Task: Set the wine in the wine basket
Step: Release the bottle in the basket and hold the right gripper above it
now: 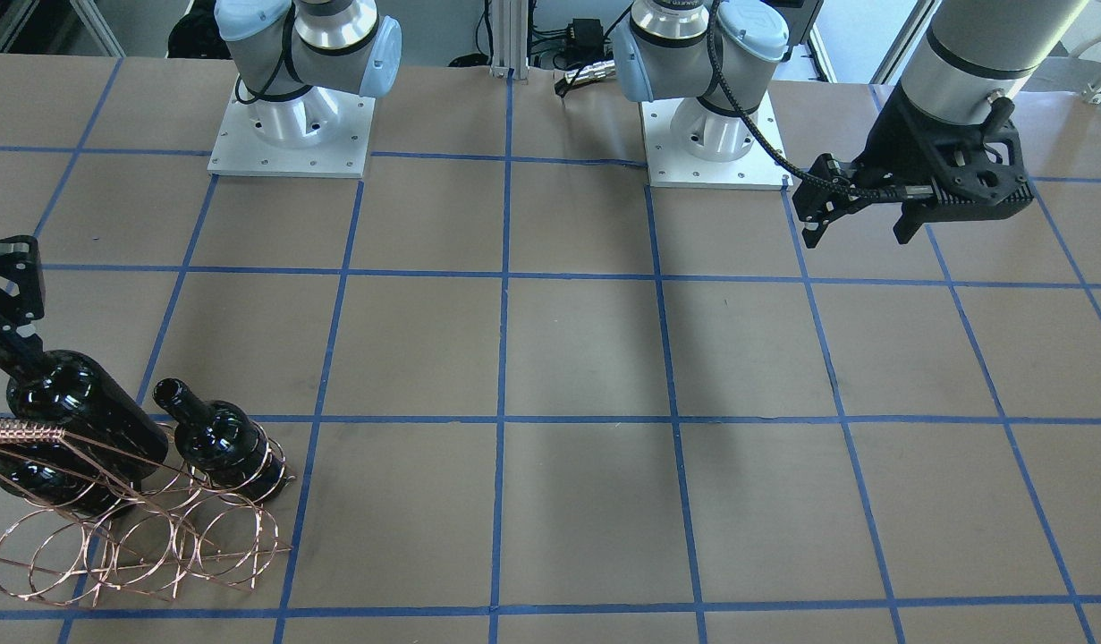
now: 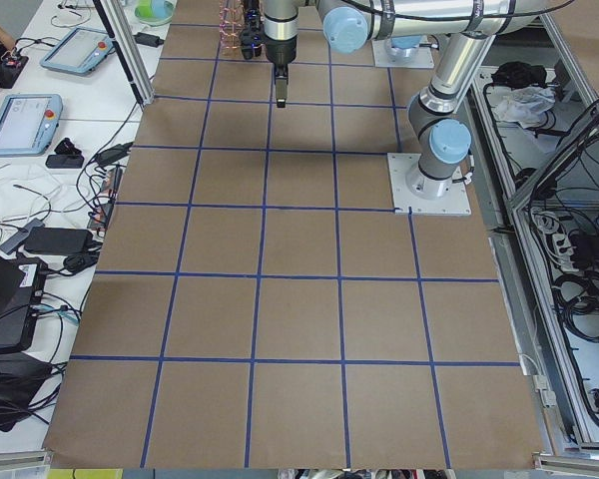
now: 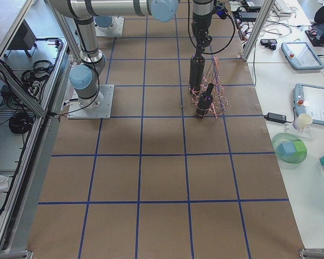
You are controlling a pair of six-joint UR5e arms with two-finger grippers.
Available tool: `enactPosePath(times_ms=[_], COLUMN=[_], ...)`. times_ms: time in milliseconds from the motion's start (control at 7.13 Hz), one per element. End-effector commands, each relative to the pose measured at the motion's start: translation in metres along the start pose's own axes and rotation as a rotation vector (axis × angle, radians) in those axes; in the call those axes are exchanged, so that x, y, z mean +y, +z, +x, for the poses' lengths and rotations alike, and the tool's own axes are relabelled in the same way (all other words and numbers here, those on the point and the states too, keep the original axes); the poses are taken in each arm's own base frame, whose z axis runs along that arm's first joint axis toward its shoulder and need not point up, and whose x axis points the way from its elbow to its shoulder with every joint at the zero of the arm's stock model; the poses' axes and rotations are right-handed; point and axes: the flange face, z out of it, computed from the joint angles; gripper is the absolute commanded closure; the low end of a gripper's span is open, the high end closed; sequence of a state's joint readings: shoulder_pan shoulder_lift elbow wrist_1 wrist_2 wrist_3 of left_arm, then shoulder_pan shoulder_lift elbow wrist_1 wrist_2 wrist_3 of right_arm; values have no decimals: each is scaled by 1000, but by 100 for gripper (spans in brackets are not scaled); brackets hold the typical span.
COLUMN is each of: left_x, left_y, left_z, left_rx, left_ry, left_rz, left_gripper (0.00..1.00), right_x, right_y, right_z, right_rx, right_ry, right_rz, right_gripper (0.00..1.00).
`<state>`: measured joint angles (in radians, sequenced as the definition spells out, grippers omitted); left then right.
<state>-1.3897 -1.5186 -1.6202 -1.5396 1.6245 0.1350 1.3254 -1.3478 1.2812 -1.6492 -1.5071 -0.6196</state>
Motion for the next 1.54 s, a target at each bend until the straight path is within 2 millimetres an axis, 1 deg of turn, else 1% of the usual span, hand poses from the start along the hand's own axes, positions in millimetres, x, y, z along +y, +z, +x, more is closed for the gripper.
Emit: enactPosePath(times_ms=[0,140,421,561,841,1121,1402], left_x=[0,0,0,0,0,0,1], left_y=[1,1,1,2,2,2,3], left_z=[0,0,0,0,0,0,0], left_rx=[0,0,0,0,0,0,1], left_ry=[0,0,0,-1,-1,-1,-3], left_rz=[-2,-2,-2,-3,-3,-3,-6], left_gripper=[0,0,0,0,0,0,0], right_x=[-4,-4,-4,-8,-12,-18,-16], right_y=[18,29,33,43,52,69,86], right_z=[5,5,6,9,13,17,17], right_rx=[-8,-19,-24,-24,-23,-31,-45], right_ry=[1,2,-1,-14,-15,-14,-10], right_rz=[-16,-31,-35,-35,-30,-26,-42], right_gripper=[100,100,100,100,100,100,100])
